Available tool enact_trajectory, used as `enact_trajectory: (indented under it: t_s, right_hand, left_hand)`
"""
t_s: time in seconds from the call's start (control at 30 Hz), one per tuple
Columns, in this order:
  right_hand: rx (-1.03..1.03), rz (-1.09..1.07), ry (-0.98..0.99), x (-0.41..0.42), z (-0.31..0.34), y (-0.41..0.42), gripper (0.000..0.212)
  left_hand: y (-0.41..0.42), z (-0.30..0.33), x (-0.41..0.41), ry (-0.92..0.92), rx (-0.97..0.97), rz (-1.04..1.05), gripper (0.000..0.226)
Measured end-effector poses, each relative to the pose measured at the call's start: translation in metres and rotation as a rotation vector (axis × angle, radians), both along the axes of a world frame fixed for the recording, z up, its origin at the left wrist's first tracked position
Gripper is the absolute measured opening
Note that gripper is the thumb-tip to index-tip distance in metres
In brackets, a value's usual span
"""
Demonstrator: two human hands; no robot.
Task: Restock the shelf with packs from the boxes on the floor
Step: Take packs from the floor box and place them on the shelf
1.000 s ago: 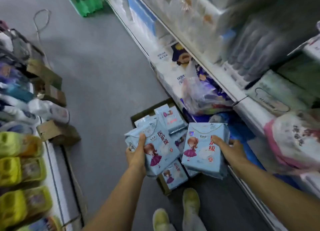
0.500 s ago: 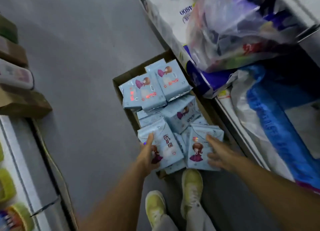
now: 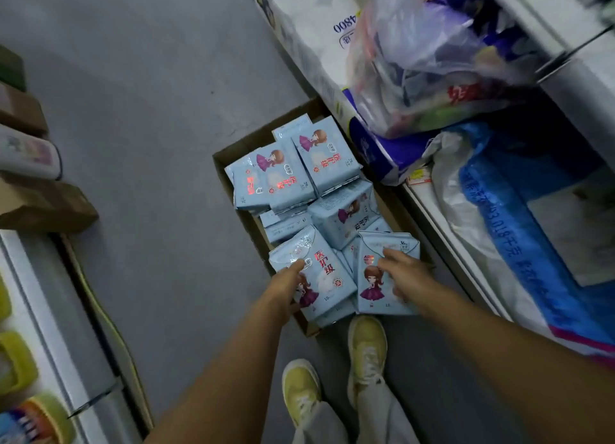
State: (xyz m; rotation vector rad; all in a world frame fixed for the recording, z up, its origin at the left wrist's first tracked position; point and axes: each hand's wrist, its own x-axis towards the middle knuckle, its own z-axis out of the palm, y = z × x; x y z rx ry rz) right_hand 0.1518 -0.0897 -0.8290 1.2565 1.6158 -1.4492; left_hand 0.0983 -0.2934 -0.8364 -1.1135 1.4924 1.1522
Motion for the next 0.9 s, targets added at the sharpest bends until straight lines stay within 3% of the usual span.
enact_trajectory:
  t_s: [0.17,0.3,0.67,0.77,0.9]
  right_hand:
    - [-0.035,-0.058,0.075,-0.016,0.044,-0.013,0.032]
    - [-0.103,-0.217,0.165,-0.013,0.095,-0.018,0.013]
    - [0.004,-0.424,0.587,0.013,0.345,0.003,0.010]
    - [0.078,-0.435,0.704,0.030,0.419,0.017,0.014]
    - [0.200,-0.425,0.859,0.062,0.504,0.037,0.018]
  left_hand:
    - [0.009,0.035,-0.010,0.071,0.031,0.046,0.022]
    - [0.021,0.090,-0.010,0.141,0.174,0.064,0.027]
    - [0.079,0.338,-0.014,0.507,0.390,-0.077,0.020]
    - [0.105,0.413,-0.013,0.622,0.487,-0.144,0.028]
    - [0.139,0.518,0.000,0.745,0.602,-0.218,0.020]
